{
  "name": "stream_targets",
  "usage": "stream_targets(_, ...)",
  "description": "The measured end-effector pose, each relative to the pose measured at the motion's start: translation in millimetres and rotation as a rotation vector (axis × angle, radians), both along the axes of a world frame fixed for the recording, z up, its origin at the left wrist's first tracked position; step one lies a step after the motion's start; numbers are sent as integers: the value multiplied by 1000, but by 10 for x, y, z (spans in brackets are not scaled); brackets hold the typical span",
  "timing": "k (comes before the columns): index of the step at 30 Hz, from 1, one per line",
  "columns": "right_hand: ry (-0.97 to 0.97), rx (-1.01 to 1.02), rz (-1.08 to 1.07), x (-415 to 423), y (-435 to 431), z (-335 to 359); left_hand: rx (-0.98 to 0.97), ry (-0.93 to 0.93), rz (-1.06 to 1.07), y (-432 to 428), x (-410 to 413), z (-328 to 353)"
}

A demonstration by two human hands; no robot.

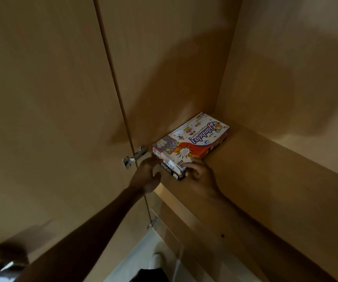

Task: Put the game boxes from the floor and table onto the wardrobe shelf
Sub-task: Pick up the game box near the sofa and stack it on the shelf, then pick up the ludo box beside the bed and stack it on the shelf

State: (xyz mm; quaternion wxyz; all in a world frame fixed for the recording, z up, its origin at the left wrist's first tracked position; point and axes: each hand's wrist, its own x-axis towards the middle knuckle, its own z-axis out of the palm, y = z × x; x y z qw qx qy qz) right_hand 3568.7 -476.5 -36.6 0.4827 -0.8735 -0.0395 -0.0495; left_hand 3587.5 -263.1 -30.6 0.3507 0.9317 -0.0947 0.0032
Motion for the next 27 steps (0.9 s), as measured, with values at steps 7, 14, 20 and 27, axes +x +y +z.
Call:
stream_targets(7, 178, 263, 49, -732, 369, -266, -532, 214, 381, 261, -1246, -326)
stream_targets(14, 402, 60, 457, -1759, 1169, -743, -701, 264, 868, 784, -3109, -687)
stream_targets(20, 452, -59, 859, -2793, 2037, -860, -768, 193, 1297, 1155, -4761, -748)
stream_targets(27, 519, -174, 1231, -4461, 2979, -822, -861, 50, 1682, 1191, -6767, -703)
